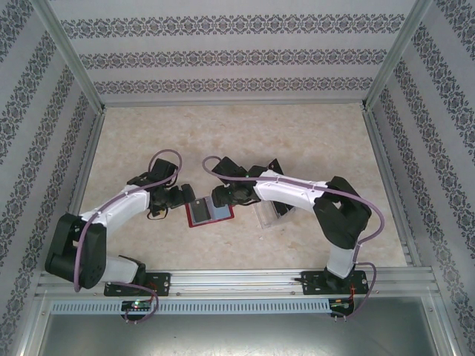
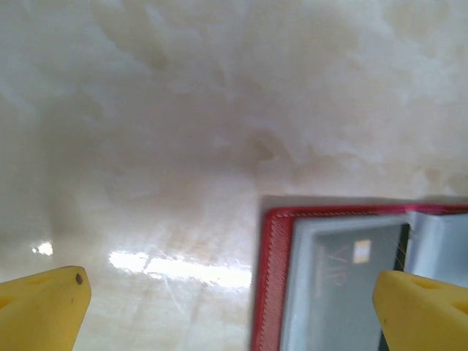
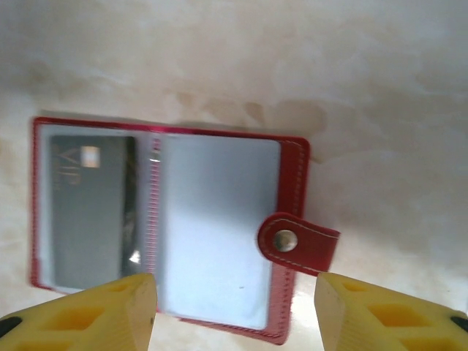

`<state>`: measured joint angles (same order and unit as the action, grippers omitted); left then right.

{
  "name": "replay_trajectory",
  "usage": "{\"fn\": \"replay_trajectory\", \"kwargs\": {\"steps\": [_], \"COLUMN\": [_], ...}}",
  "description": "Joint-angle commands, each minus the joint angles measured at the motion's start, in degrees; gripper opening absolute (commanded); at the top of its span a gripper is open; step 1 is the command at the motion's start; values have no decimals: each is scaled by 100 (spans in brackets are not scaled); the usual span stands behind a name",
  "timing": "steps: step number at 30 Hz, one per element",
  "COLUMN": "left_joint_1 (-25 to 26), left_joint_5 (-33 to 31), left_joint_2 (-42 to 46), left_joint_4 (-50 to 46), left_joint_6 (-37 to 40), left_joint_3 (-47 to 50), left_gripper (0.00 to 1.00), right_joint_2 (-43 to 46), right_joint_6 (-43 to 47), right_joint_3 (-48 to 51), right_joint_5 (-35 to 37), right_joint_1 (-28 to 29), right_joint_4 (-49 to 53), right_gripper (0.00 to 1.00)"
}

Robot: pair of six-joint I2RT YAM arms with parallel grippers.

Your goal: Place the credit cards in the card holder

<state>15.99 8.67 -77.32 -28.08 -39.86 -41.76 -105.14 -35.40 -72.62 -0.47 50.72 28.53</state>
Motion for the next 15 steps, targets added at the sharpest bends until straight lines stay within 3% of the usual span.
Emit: {"fn": "replay_trajectory", "kwargs": {"steps": [1,8,15], "left_joint_1": [-53,-52,-46], "left_joint_5": [486,895,1352], "left_joint_2": [181,515,574], "left_joint_4": [221,721,1558], "left_joint_6": [-277,-527,-686], "left_joint_3": [345,942,1314], "left_gripper": [100,100,100], "right_joint_2": [-226,-528,-591], "right_joint_6": [191,307,286], "right_joint_3": [18,-120,-85], "right_joint_5": [304,361,302], "right_joint_1": [-48,-79,-115], "right_joint_4": [134,145,97], "right_gripper": [60,59,51]}}
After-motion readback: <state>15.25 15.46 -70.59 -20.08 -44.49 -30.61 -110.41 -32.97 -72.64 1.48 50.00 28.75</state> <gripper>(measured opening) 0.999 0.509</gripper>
